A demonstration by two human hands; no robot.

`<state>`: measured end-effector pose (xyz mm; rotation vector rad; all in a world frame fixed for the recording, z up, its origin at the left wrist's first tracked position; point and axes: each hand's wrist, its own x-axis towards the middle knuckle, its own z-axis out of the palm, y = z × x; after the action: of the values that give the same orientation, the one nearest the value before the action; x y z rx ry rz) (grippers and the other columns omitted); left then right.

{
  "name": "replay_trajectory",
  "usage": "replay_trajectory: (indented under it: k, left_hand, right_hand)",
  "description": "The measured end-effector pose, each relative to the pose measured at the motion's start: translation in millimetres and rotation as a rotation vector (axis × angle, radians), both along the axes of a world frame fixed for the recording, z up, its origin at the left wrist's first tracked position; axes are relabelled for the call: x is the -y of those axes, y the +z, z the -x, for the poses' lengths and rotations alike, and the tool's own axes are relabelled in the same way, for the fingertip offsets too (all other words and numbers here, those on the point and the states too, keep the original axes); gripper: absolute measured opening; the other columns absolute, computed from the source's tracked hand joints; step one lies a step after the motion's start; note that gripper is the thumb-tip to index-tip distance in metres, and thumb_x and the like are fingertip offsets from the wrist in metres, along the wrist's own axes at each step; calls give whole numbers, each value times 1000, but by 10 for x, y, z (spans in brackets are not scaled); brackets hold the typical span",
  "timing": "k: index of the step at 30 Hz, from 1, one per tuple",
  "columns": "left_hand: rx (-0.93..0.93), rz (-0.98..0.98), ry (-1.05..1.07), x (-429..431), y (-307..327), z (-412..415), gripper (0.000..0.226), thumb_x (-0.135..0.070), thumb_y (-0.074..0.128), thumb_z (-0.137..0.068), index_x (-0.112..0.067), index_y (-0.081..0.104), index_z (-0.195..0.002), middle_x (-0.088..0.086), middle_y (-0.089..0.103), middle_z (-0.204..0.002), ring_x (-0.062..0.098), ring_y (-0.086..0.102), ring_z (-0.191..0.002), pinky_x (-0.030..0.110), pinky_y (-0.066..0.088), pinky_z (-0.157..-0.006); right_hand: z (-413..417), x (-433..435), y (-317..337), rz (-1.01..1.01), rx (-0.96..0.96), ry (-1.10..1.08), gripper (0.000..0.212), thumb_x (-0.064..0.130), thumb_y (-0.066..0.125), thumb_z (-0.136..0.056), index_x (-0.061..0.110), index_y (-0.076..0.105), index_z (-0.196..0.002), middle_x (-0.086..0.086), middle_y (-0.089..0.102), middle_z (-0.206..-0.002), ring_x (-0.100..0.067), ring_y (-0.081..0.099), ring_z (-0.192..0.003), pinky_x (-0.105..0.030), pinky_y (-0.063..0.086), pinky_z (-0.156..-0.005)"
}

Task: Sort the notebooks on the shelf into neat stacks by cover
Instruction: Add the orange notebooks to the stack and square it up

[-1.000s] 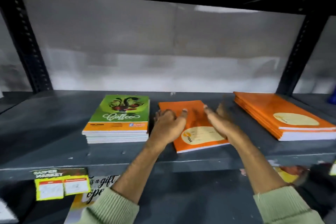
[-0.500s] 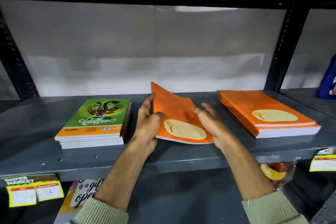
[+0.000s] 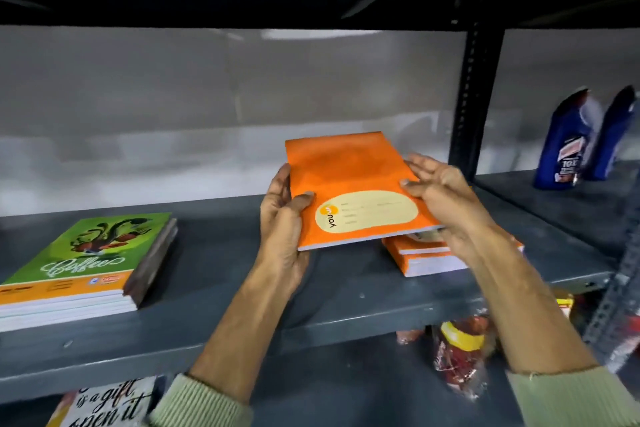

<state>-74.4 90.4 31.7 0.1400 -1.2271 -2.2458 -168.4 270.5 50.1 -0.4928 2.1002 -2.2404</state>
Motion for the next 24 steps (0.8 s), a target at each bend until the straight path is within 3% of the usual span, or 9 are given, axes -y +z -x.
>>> replay_trajectory:
  k: [4,7,12,13,15,17,20,22,24]
  left_hand:
    - [52,170,-1,-464,-54,344,57,8,42,-99,-22,43,-147,0,66,-129,24,70,-103,49,59,-88]
    - [105,342,35,-788,-133,589,62,5,41,-100,-27,34,-152,0,61,-138,27,65,-117,53,53,-98]
    - [247,677,126,-988,-288,773,50,-2,46,-95,-23,47,-140,-5,70,-110,9,68,-96,27,59,-86]
    - [269,720,142,-1045,-286,785,46,-3,45,-93,-22,50,-135,-5,69,-116,14,66,-109,31,56,-94]
    - [292,756,182,-972,-285,775,50,-5,43,-92,-14,45,-142,-8,46,-135,32,23,-150,52,32,-117]
    - [344,755,245,-891,-329,812,59,-12,45,-95,-9,31,-152,1,41,-150,29,-3,-154,55,20,-120]
    - [396,499,187,-810,-358,745,58,-23,45,-94,-17,34,-151,5,54,-142,17,46,-129,34,38,-104]
    - [430,353,104,-820,-362,738,30,-20,44,-97,-15,58,-123,-6,68,-105,15,60,-95,29,49,-82]
    - [430,323,34,-833,-424,794,23,-20,42,-98,-11,62,-90,-6,69,-69,14,64,-63,23,49,-54]
  right_hand:
    - [242,-484,91,-100,-44,10,49,-12,49,-96,15,49,-136,12,69,-105,-3,71,-82,-22,60,-67]
    - [523,-805,21,-212,-24,-26,58,-11,50,-95,10,41,-148,-1,63,-136,-17,69,-102,-23,59,-68]
    - [725,-1015,-147,-402,18,38,64,-8,51,-96,13,34,-154,-6,53,-147,-15,66,-103,-15,56,-64]
    - [726,-1069,-205,-464,28,57,61,-4,52,-97,13,34,-154,-6,53,-147,-11,62,-104,-10,51,-64]
    - [677,-1051,-276,-616,-14,93,51,13,51,-102,15,38,-152,3,55,-140,-7,54,-108,-7,43,-72]
    - [689,-1142,-331,-654,-70,47,49,34,45,-104,21,40,-151,11,51,-137,-8,50,-117,-18,41,-94]
    - [790,-1203,-356,-502,-23,-101,60,60,41,-97,29,44,-148,4,50,-148,-18,48,-134,-41,34,-114]
    - [908,-1198,-413,-405,84,-119,72,73,43,-86,31,49,-143,5,52,-147,-18,53,-128,-43,39,-110]
    - [964,-1162,-470,-318,195,-63,59,69,42,-90,33,53,-136,6,66,-127,-13,62,-107,-34,49,-91]
